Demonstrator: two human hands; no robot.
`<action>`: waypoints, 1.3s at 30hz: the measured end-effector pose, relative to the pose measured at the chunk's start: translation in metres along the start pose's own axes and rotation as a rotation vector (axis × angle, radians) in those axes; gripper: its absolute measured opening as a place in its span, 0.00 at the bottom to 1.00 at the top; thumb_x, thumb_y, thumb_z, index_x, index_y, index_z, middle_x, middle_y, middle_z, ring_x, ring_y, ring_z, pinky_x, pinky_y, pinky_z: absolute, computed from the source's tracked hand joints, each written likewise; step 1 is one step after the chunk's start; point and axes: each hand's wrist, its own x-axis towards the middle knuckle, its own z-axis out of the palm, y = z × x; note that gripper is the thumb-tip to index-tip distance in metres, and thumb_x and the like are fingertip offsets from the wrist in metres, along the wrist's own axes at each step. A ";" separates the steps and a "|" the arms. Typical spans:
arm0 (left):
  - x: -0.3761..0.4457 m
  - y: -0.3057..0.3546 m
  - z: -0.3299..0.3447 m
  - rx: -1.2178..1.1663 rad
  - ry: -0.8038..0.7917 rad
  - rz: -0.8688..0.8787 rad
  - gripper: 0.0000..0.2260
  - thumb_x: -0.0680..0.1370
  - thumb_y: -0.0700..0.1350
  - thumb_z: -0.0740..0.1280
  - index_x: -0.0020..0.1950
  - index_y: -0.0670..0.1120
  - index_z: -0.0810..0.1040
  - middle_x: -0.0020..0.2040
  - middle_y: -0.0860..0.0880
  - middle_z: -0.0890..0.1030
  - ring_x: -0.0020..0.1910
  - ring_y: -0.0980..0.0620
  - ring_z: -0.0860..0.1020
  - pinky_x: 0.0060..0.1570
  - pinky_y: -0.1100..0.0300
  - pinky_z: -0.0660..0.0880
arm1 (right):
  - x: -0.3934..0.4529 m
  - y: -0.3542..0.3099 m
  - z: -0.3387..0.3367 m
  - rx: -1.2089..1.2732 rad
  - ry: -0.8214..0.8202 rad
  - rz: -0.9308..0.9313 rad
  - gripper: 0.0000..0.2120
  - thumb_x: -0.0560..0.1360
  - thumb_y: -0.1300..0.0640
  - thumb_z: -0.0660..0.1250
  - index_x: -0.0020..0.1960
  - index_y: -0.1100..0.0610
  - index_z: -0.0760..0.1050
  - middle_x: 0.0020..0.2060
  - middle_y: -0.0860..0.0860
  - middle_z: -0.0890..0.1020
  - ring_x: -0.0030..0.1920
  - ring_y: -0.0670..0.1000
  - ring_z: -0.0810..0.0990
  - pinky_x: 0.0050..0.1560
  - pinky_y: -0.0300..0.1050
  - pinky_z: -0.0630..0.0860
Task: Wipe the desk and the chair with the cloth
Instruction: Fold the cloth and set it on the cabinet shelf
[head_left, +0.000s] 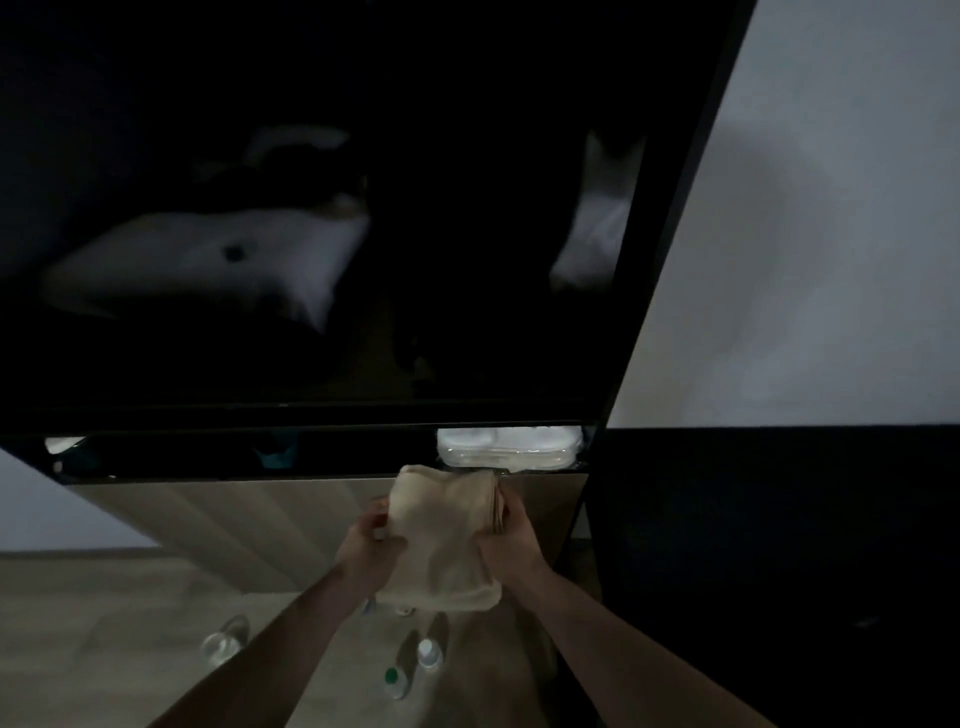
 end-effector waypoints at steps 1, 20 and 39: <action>0.010 0.004 -0.007 -0.008 0.001 -0.027 0.26 0.66 0.38 0.72 0.65 0.45 0.78 0.55 0.43 0.82 0.57 0.38 0.81 0.54 0.49 0.78 | 0.010 -0.004 0.010 -0.009 -0.006 0.012 0.42 0.60 0.54 0.71 0.72 0.40 0.63 0.56 0.40 0.78 0.62 0.51 0.79 0.60 0.48 0.77; 0.225 -0.025 -0.072 0.396 -0.008 -0.155 0.19 0.76 0.33 0.69 0.67 0.34 0.77 0.58 0.42 0.79 0.61 0.37 0.79 0.48 0.60 0.69 | 0.217 -0.017 0.149 -0.078 0.186 0.039 0.35 0.65 0.59 0.71 0.71 0.64 0.73 0.64 0.59 0.81 0.69 0.56 0.78 0.65 0.42 0.75; 0.196 -0.024 -0.065 1.253 -0.216 0.451 0.41 0.71 0.47 0.70 0.83 0.48 0.61 0.81 0.47 0.63 0.77 0.42 0.62 0.72 0.47 0.65 | 0.164 0.004 0.164 -0.776 0.126 -0.171 0.47 0.74 0.72 0.58 0.86 0.45 0.49 0.83 0.43 0.31 0.83 0.47 0.35 0.79 0.43 0.60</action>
